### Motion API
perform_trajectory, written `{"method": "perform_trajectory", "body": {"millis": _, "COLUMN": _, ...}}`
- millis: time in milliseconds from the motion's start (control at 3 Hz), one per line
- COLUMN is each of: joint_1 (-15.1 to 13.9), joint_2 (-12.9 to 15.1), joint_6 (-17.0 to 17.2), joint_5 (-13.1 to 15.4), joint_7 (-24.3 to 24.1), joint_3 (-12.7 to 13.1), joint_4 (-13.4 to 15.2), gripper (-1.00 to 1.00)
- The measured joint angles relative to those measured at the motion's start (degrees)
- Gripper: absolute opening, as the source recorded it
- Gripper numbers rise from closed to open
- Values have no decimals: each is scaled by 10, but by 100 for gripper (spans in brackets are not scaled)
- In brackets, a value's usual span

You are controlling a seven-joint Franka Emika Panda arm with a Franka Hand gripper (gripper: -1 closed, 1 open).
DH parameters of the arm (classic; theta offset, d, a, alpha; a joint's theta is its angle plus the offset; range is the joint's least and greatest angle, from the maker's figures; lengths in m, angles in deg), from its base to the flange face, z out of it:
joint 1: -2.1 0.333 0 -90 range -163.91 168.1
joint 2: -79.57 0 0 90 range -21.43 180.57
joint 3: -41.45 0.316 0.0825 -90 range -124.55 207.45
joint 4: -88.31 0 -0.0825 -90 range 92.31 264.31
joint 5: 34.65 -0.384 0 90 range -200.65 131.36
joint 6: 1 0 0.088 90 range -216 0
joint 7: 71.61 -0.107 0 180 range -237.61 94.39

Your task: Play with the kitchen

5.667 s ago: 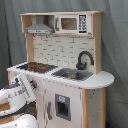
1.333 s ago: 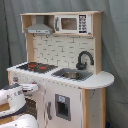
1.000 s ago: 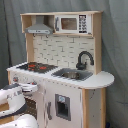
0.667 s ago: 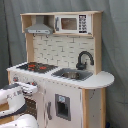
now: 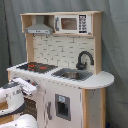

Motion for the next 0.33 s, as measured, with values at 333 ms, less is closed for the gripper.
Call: {"method": "perform_trajectory", "body": {"millis": 333, "joint_1": 41, "joint_2": 13, "joint_6": 35, "joint_5": -3, "joint_7": 1, "joint_3": -20, "joint_4": 5, "gripper": 100}}
